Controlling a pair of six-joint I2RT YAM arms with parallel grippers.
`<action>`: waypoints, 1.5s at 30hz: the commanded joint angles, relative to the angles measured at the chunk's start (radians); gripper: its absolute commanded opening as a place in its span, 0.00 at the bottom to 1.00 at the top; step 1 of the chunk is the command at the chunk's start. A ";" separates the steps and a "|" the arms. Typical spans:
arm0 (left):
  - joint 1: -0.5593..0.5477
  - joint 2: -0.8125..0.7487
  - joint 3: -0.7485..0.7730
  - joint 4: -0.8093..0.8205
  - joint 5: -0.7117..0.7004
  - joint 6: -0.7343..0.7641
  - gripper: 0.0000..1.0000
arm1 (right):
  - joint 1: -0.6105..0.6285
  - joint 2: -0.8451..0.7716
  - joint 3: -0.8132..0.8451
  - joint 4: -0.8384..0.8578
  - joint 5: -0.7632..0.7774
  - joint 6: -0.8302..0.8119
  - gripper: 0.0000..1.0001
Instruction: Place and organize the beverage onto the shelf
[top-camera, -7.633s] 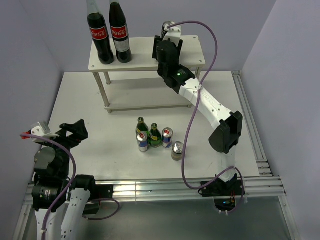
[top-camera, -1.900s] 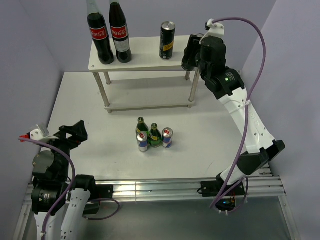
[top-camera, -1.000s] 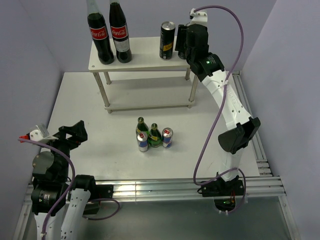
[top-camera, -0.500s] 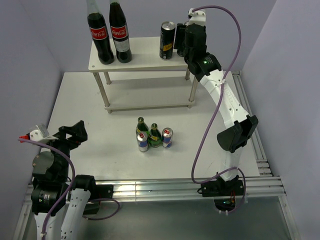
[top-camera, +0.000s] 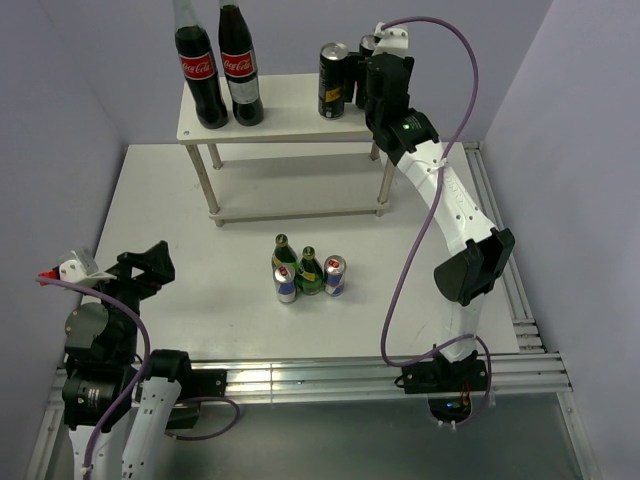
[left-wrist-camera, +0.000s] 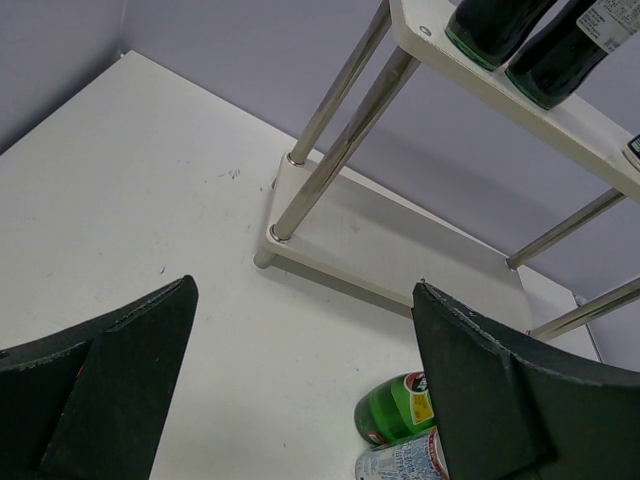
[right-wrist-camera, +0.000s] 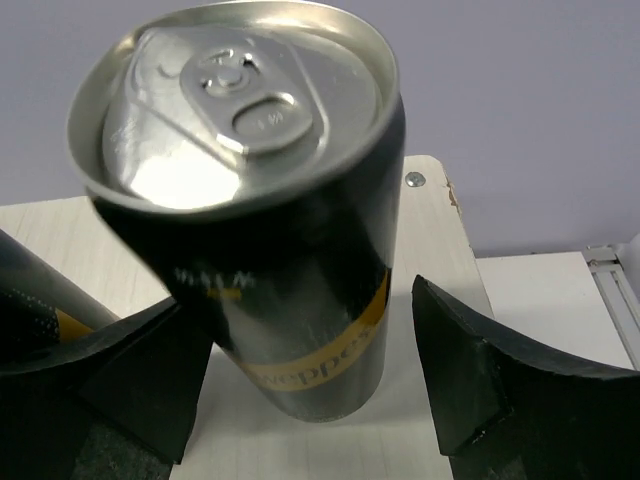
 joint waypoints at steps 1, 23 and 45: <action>0.004 -0.016 -0.001 0.028 -0.014 0.017 0.96 | -0.004 -0.032 -0.018 0.029 0.019 0.002 0.84; 0.016 -0.011 0.001 0.028 -0.014 0.018 0.96 | 0.002 -0.231 -0.256 0.031 -0.013 0.100 0.96; 0.022 0.005 0.001 0.030 -0.009 0.020 0.96 | 0.503 -0.889 -1.047 0.066 0.305 0.307 1.00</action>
